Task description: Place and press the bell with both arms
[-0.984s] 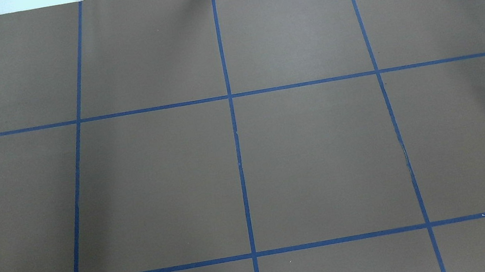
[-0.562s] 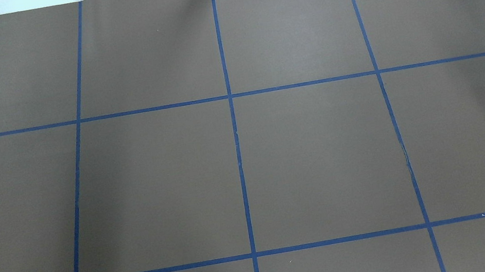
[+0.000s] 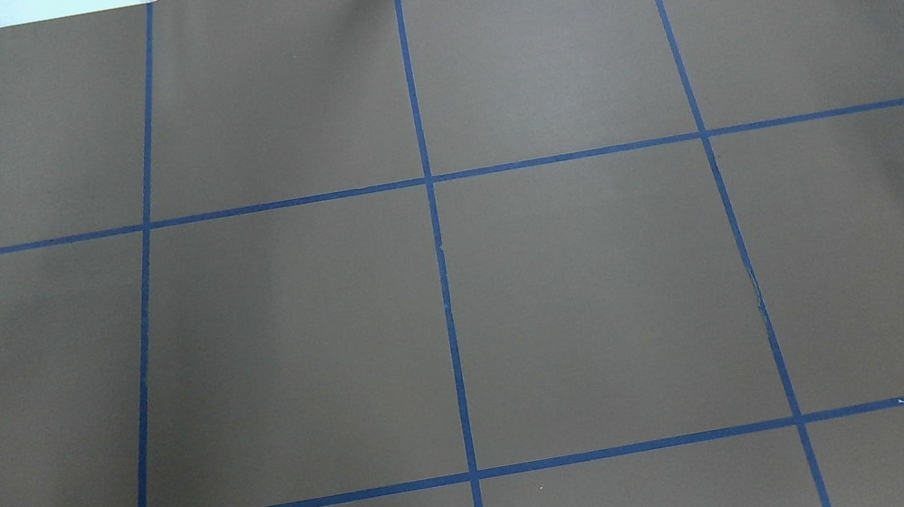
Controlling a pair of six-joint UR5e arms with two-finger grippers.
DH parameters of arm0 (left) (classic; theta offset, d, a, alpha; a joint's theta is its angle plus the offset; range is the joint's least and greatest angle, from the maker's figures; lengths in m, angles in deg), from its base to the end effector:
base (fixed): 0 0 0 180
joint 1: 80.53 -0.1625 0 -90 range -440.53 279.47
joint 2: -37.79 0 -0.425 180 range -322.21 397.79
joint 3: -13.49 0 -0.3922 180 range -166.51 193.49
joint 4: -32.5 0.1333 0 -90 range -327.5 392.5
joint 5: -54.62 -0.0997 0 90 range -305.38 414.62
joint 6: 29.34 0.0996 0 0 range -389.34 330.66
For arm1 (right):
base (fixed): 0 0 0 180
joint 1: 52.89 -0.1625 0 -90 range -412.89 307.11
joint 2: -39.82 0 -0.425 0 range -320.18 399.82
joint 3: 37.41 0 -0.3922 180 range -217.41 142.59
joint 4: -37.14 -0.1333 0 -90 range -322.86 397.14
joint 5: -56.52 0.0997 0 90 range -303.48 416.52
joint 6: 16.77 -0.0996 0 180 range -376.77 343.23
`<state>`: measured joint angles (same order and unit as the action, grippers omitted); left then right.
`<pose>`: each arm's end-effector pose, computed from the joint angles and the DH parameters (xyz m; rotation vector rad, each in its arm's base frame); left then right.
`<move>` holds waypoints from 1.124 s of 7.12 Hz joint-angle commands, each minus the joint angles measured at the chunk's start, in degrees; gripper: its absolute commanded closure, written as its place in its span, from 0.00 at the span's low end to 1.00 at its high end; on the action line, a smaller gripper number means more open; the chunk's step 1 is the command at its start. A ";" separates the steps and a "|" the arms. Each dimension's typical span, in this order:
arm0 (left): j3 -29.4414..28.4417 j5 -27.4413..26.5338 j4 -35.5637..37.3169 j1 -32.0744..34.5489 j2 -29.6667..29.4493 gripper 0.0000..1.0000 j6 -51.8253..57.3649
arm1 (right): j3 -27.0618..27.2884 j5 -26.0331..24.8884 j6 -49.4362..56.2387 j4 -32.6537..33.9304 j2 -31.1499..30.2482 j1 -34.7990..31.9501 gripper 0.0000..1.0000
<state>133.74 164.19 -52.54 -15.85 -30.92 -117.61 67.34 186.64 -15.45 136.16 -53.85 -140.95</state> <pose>0.0547 -0.3493 0.5841 -0.2603 0.2572 -1.0752 0.0535 -0.4621 0.5838 0.0307 -0.7005 -0.0671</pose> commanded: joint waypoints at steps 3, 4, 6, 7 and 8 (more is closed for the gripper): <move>0.34 -4.36 10.04 -16.41 0.06 0.00 -32.96 | 3.07 1.19 0.00 -0.06 -1.96 0.00 0.00; 0.17 -4.28 14.51 -17.12 -0.03 0.00 -36.94 | 3.00 1.19 0.00 -0.06 -1.79 0.00 0.00; -2.19 -3.67 14.73 -17.74 -0.20 0.00 -44.84 | 2.91 1.01 0.00 0.03 -1.96 0.00 0.00; -4.47 -3.40 14.64 -18.36 -0.46 0.00 -48.46 | 2.91 0.75 -0.18 0.03 -1.96 0.00 0.00; -8.14 -1.22 13.86 -19.75 -0.99 0.00 -51.36 | 2.91 0.75 -0.18 0.03 -2.05 0.00 0.00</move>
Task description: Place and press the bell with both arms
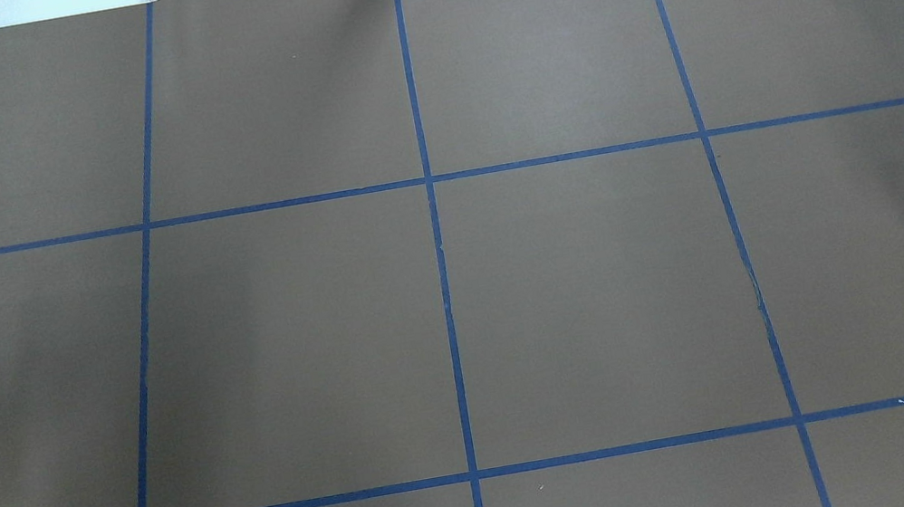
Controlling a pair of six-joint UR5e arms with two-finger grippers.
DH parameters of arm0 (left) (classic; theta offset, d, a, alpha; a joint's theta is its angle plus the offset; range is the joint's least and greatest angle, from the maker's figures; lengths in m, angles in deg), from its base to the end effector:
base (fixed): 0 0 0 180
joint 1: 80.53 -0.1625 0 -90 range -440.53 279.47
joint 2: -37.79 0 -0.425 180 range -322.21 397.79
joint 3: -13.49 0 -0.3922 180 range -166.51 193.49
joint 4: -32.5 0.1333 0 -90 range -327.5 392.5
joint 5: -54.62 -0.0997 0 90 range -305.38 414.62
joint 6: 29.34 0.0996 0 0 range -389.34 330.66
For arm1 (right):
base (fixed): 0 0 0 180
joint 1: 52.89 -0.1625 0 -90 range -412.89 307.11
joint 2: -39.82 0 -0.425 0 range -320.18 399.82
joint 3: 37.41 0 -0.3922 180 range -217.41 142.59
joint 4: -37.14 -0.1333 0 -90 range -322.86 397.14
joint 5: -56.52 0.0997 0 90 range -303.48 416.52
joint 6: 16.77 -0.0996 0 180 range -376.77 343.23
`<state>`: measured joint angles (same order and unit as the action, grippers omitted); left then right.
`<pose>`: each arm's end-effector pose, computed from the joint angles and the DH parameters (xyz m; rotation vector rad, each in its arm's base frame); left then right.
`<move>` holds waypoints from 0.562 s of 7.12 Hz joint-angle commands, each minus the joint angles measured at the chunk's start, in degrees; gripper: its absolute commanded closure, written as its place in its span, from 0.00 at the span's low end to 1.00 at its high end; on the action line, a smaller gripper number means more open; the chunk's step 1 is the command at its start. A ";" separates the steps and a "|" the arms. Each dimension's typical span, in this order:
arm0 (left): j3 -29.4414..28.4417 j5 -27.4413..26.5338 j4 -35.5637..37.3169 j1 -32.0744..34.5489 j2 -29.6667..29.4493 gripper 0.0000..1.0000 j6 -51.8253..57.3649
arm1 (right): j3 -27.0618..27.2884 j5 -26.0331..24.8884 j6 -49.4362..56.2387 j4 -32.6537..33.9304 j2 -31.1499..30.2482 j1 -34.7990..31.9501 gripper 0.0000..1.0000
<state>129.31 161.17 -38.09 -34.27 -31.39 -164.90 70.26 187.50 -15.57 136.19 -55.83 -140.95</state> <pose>0.1402 -0.2983 0.6428 -0.3235 -0.2777 -1.6175 0.0529 -0.4473 0.5737 0.0450 -0.7155 -0.0710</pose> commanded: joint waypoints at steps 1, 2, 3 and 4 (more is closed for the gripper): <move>-7.58 4.08 -1.56 -3.18 -2.69 0.00 -8.10 | 0.08 -0.02 -0.06 0.00 0.02 0.17 0.00; -11.01 5.50 -2.00 -3.37 -4.71 0.00 -10.57 | 0.08 -0.02 -0.14 0.00 0.19 0.44 0.00; -12.00 5.60 -2.09 -3.89 -4.73 0.00 -12.86 | -0.01 -0.11 -0.14 0.00 0.37 0.70 0.00; -13.67 5.51 -2.09 -4.07 -4.82 0.00 -15.23 | 0.16 -0.11 -0.06 0.00 0.20 0.70 0.00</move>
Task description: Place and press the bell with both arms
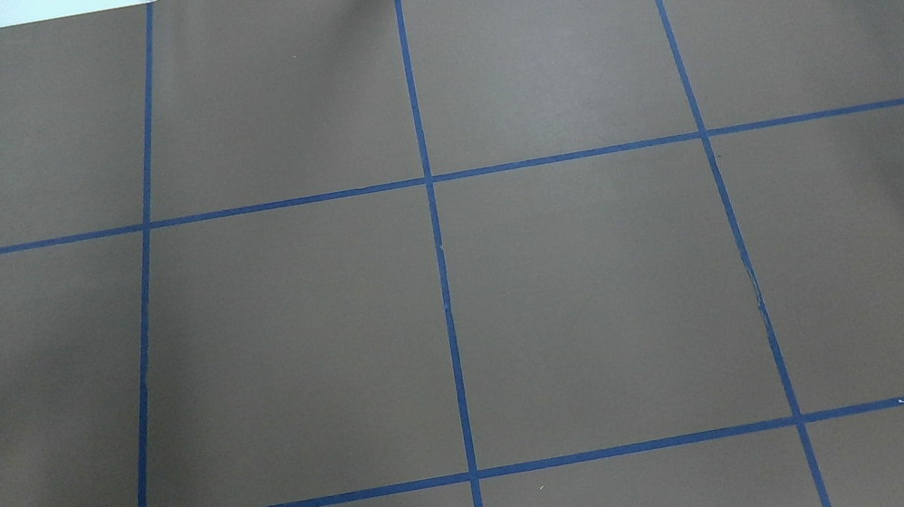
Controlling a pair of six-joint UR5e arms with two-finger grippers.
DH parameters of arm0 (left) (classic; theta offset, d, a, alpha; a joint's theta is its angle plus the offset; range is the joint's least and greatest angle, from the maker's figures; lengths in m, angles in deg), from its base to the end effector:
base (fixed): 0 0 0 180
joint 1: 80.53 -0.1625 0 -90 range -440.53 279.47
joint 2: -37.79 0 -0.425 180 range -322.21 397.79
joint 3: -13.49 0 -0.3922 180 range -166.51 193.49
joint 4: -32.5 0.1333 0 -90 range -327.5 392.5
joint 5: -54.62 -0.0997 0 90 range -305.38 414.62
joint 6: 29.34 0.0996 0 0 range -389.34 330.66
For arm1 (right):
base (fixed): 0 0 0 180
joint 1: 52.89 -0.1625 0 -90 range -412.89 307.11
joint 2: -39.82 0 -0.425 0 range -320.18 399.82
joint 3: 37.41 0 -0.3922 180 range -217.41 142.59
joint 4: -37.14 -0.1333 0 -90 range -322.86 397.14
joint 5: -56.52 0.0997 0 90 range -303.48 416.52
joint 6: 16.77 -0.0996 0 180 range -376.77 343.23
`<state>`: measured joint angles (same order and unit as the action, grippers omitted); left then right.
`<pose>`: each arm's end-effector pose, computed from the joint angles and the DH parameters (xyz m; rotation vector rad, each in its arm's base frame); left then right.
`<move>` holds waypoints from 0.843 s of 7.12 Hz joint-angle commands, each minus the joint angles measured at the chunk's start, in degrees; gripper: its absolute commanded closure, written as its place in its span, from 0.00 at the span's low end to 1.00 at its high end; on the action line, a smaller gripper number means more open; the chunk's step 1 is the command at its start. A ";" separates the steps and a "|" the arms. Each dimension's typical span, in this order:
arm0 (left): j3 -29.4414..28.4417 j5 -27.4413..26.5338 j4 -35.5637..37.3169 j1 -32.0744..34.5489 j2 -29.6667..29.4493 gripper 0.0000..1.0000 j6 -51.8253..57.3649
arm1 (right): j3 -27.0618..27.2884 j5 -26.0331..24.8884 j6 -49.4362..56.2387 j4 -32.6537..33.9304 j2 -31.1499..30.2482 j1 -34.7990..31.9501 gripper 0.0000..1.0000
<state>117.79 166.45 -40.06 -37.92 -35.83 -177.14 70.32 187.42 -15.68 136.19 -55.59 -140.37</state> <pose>0.1815 -0.2978 0.7049 -0.3786 -0.4406 -1.7751 0.0484 -0.4495 0.5714 0.0457 -0.7145 -0.0807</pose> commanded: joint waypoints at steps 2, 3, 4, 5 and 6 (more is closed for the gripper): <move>-4.00 0.58 -0.04 -0.86 0.31 0.00 -7.74 | 0.63 -0.64 0.06 -0.09 -0.22 0.04 0.00; -4.36 1.20 -0.04 -0.94 0.41 0.00 -9.59 | 0.72 -1.60 0.06 -0.09 -0.05 0.04 0.00; -5.32 1.38 -0.12 -1.03 0.67 0.00 -10.83 | 0.72 -1.61 0.06 -0.09 -0.04 0.04 0.00; -7.16 2.25 -2.13 -1.21 0.58 0.00 -11.45 | 0.72 -1.70 0.15 -0.18 -0.13 0.04 0.00; -9.18 2.43 -3.62 -1.38 0.58 0.00 -12.59 | 1.24 -1.70 0.15 -0.18 -0.22 0.04 0.00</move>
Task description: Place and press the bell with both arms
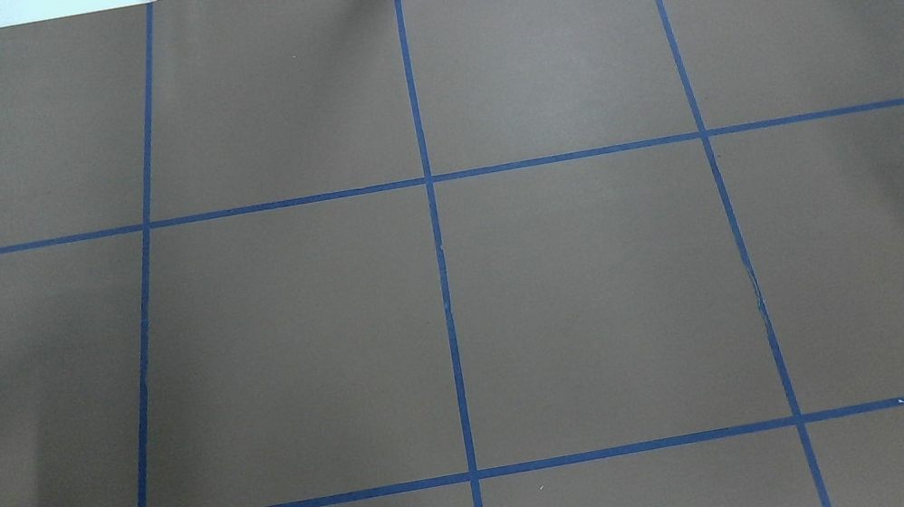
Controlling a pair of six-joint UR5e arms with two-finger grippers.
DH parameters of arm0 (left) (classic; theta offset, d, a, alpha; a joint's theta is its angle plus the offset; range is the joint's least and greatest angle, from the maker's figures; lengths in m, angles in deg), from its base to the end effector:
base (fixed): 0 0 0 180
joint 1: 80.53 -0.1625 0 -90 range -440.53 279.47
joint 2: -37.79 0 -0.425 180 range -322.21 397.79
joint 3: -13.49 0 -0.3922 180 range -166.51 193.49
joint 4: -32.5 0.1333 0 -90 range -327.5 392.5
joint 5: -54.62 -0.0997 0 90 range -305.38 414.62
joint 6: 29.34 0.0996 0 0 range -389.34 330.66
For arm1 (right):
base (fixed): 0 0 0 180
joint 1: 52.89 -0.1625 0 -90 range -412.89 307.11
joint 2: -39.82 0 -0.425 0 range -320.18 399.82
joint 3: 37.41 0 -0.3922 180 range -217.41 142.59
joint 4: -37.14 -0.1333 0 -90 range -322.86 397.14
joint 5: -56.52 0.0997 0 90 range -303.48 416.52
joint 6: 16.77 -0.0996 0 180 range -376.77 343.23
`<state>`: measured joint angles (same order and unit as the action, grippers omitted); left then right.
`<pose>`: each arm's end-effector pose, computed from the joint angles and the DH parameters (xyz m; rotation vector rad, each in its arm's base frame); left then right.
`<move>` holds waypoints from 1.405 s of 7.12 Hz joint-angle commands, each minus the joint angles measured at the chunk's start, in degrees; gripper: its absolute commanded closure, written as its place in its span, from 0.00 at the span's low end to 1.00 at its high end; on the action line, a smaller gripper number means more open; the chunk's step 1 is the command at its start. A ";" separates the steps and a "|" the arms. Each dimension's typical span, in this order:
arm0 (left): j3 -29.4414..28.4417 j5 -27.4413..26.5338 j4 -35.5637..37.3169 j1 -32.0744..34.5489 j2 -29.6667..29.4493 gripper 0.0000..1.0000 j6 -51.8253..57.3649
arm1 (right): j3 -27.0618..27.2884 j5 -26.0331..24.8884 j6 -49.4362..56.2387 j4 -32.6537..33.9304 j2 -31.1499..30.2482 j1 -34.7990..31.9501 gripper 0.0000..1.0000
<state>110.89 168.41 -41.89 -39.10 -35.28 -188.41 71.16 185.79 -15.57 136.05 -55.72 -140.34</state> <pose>0.1742 -0.2780 0.7589 -0.3483 -0.6143 -1.9532 0.0503 -0.4487 0.5668 0.0610 -0.6861 -0.0875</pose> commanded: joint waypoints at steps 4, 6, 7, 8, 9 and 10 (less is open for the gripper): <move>-4.67 0.73 -2.78 -1.08 0.55 0.00 -3.35 | 1.02 -0.16 -0.06 -0.03 0.17 0.00 0.00; -4.58 1.43 -3.48 -2.83 0.47 0.00 -4.31 | 1.11 -1.12 -0.06 -0.03 0.61 0.00 0.00; -4.67 3.43 -3.48 -5.02 0.47 0.00 -4.32 | 1.11 -1.13 -0.06 0.05 0.61 0.00 0.00; -4.67 3.45 -3.48 -5.65 0.47 0.00 -5.10 | 1.11 -1.21 -0.06 0.06 0.61 0.00 0.00; -4.67 3.45 -3.40 -5.83 0.47 0.00 -5.19 | 1.11 -1.13 -0.06 -0.03 0.61 0.00 0.00; -4.67 3.45 -3.13 -6.01 0.64 0.05 -5.19 | 1.11 -1.13 -0.06 0.05 0.35 0.00 0.00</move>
<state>106.22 171.79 -45.25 -44.75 -34.75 -193.47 72.27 184.66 -15.63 136.07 -55.17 -140.34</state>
